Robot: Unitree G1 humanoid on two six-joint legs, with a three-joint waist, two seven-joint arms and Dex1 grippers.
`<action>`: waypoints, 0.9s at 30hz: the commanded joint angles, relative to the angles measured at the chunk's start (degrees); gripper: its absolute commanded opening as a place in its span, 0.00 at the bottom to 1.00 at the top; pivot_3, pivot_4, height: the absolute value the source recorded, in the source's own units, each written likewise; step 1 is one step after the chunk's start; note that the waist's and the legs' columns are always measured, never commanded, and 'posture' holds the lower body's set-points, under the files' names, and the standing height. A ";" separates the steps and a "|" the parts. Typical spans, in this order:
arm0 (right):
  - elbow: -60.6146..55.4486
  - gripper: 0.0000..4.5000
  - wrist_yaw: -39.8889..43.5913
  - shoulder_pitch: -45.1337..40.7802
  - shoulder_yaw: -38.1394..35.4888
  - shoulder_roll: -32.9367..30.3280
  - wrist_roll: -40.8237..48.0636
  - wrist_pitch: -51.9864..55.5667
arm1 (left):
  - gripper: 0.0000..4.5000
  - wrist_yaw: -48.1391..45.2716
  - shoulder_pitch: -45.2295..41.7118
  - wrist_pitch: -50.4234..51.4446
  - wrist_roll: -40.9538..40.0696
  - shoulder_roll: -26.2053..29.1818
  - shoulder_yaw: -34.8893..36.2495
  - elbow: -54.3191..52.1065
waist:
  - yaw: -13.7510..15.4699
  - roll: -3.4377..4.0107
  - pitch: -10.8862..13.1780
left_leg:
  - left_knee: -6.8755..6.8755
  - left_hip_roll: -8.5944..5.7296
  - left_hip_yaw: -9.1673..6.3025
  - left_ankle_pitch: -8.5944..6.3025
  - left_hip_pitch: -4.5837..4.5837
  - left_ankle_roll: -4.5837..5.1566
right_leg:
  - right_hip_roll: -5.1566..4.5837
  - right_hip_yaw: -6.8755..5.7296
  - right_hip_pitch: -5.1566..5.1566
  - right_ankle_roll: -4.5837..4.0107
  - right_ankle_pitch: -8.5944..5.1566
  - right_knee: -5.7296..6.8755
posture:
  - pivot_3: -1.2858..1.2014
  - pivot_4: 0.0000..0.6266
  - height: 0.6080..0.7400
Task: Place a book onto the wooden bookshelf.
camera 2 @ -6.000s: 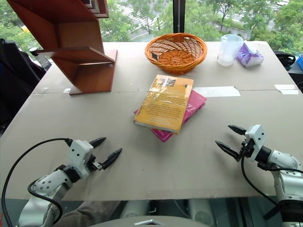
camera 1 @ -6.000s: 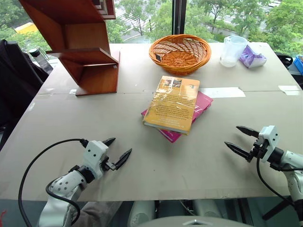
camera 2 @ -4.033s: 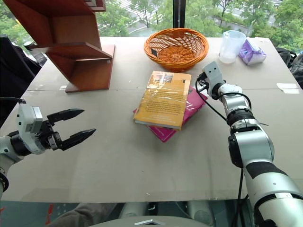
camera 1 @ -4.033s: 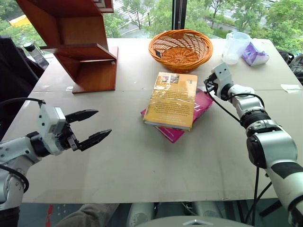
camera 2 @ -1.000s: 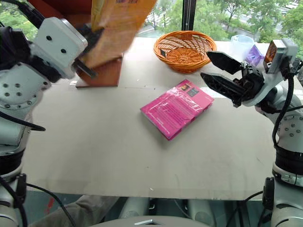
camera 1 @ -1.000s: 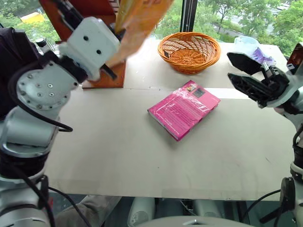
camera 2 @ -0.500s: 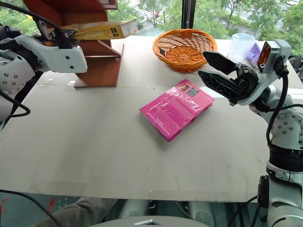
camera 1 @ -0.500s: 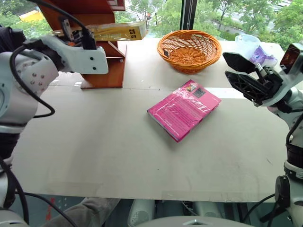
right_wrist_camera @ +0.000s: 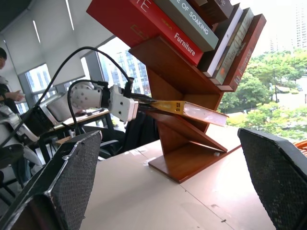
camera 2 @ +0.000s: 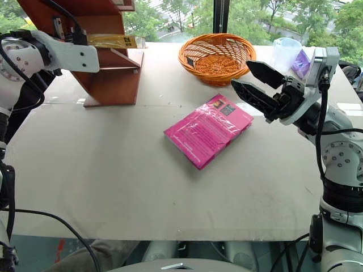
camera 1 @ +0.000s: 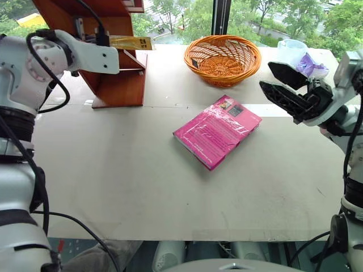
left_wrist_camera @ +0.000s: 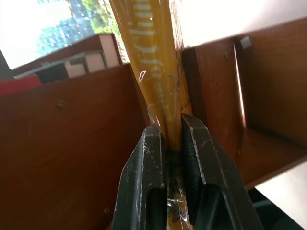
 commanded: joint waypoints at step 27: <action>0.09 1.00 7.43 12.97 -1.09 -5.14 -12.43 -9.22 | 0.99 -13.19 22.17 46.96 -28.63 -4.90 31.81 -47.82 | 0.89 -0.03 -0.10 | 0.28 0.03 -0.12 0.00 -0.14 0.01 | -0.03 0.03 -0.10 0.02 0.01 0.16 | 0.52 0.24 1.00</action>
